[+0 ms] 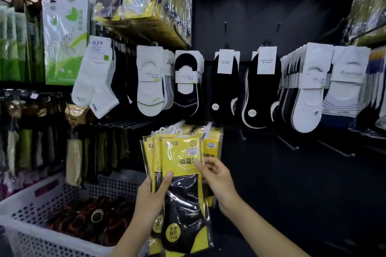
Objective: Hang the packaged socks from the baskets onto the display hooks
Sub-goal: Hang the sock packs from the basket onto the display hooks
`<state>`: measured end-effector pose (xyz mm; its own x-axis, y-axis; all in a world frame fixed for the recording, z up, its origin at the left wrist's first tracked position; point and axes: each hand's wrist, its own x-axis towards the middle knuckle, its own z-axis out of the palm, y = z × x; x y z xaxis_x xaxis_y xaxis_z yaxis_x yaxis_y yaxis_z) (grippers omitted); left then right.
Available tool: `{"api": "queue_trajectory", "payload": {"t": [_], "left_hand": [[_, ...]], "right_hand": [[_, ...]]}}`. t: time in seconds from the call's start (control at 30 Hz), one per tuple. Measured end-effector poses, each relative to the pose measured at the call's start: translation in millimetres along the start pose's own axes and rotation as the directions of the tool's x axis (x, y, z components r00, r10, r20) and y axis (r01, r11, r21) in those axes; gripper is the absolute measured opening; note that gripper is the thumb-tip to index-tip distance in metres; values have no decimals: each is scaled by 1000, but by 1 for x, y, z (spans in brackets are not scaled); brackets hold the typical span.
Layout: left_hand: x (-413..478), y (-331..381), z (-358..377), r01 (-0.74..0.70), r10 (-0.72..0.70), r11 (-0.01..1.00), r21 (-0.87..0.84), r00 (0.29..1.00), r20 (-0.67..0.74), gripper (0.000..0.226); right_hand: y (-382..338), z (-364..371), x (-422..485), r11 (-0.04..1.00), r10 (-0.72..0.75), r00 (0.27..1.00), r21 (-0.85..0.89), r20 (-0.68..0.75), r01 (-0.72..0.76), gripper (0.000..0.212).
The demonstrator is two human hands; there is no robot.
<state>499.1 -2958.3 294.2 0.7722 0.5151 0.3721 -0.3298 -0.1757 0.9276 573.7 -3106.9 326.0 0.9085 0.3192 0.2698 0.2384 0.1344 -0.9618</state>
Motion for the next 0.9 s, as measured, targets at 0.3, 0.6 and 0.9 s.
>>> {"api": "queue_trajectory", "payload": {"t": [0.3,0.6,0.9], "left_hand": [[6,-2,-3,-66,72,992,110,996,-52,49],[33,-3,-48,-111,141,977,180,976,-166,46],[34,8,-47,-118,150,978,174,971,-184,46]], "right_hand": [[14,-18,-7,994,83,996,80,-43,-79,21],[30,-37,25,998,65,978,14,-197,-64,12],[52,-22,74,982,185,917,39,-355,-183,18]]}}
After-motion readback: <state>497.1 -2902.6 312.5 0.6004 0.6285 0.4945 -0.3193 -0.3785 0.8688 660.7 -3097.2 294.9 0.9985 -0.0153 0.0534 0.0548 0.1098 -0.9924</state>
